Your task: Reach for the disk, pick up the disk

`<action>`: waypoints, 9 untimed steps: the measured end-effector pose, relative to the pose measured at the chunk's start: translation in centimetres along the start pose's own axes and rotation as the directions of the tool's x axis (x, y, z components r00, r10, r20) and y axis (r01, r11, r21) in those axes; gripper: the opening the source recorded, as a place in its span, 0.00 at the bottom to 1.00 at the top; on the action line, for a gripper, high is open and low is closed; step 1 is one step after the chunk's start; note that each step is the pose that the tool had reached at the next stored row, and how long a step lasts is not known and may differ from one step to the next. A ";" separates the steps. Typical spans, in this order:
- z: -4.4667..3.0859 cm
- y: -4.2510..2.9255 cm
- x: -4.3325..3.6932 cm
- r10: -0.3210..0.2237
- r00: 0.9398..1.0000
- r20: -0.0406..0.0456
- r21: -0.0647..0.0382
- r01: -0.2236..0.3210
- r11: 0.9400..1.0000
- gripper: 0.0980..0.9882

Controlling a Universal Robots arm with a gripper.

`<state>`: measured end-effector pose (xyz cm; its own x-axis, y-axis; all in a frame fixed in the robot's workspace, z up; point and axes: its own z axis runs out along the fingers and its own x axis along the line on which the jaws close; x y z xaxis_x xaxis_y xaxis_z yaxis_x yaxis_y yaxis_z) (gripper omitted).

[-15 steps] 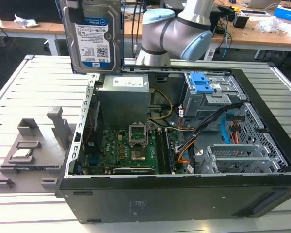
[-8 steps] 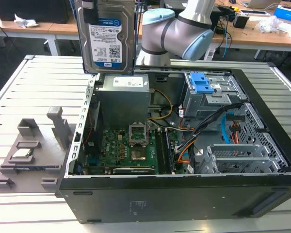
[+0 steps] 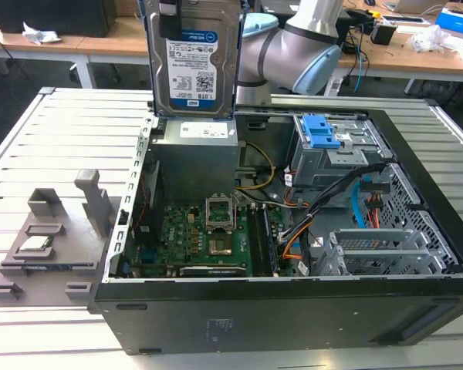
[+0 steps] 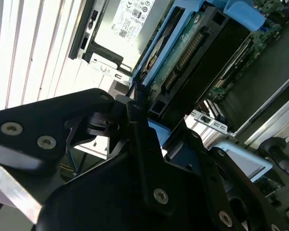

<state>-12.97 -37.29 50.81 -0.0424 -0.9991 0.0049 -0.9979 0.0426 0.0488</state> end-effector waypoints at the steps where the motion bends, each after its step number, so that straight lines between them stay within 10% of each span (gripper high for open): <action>1: -0.02 -0.38 -0.02 0.000 1.000 0.000 0.000 0.000 1.000 0.30; 9: -0.19 -3.86 -0.19 0.000 1.000 0.000 -0.001 0.000 1.000 0.30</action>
<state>-9.10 -37.26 50.81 -0.0423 -0.9991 0.0049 -0.9979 0.0425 0.0497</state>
